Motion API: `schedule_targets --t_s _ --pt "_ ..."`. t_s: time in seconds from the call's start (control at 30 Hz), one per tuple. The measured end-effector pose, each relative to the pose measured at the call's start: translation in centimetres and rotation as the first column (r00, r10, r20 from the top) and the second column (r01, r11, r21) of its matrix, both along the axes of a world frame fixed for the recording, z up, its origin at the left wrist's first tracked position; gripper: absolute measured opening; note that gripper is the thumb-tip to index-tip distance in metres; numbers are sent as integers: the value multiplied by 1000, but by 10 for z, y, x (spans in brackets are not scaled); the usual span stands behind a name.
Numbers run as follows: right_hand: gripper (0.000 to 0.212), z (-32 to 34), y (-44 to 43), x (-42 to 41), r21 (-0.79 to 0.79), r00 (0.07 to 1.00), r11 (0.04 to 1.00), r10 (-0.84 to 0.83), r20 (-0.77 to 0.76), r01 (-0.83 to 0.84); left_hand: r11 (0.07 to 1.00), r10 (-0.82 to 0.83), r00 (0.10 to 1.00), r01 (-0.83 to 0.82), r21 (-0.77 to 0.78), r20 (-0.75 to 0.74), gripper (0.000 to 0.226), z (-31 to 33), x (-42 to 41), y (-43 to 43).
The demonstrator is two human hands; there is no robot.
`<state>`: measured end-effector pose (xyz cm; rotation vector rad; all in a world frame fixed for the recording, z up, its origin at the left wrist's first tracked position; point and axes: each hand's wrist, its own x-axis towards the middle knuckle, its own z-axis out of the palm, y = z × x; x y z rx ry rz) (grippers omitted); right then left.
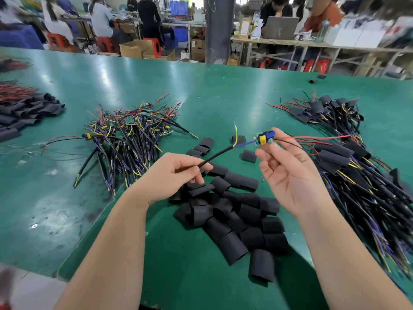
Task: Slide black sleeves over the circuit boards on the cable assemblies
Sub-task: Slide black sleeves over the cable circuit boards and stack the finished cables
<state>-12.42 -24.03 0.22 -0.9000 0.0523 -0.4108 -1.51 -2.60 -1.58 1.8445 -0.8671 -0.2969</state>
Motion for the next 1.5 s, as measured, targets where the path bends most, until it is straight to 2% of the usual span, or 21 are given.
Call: schedule_targets --t_s 0.13,0.23,0.37,0.43,0.5,0.6,0.67,0.73,0.83,0.9,1.03,1.13,1.27,1.33,1.37,1.43,1.5 --pt "23 -3 9 3 -92 996 993 -78 -31 75 967 167 950 -210 143 264 28 -6 -3 -7" --pt "20 -8 21 6 -133 996 990 -49 -74 39 954 215 889 -280 109 403 27 -6 -13 -22" --pt "15 -16 34 8 -194 989 981 -22 -147 -7 969 234 880 -243 -31 413 22 -5 -23 -39" --pt "15 -18 33 9 -206 982 978 -52 -182 14 962 274 867 -252 -110 417 27 -5 -27 -42" --pt "13 -20 32 10 -177 979 984 -68 -191 34 973 229 836 -218 -81 500 36 -5 -28 -41" --pt "16 -22 33 11 -121 985 992 -49 -168 29 972 45 796 -176 159 603 52 -5 -24 -42" --pt "20 -21 32 12 -120 986 992 -63 -153 45 931 -20 731 -235 278 682 52 -4 -24 -43" --pt "18 -22 31 13 -198 978 977 -119 -169 84 906 -27 662 -300 298 749 46 -2 -30 -43" --pt "18 -22 32 14 -336 957 931 -216 -194 142 912 23 616 -336 236 787 50 -1 -38 -44" --pt "20 -22 34 13 -393 948 904 -257 -186 168 921 76 633 -341 190 771 42 -1 -38 -45" --pt "20 -21 36 13 -435 950 880 -276 -145 189 977 159 828 -210 34 537 24 0 -34 -45" --pt "18 -22 36 14 -421 947 883 -289 -138 208 981 166 842 -194 0 513 19 2 -33 -44" --pt "20 -22 37 14 -484 949 856 -280 -145 179 973 119 816 -209 96 565 17 -2 -29 -42" --pt "21 -22 36 14 -600 945 784 -298 -138 159 960 119 798 -246 138 591 19 -5 -29 -42" --pt "21 -21 33 13 -703 934 695 -332 -131 149 954 133 786 -266 137 603 19 -6 -30 -42" --pt "21 -19 22 8 -906 907 419 -401 -132 54 945 186 765 -312 101 617 19 -7 -31 -39" --pt "21 -16 8 -1 -983 889 147 -428 -164 -111 933 237 750 -352 70 618 18 -6 -28 -35"
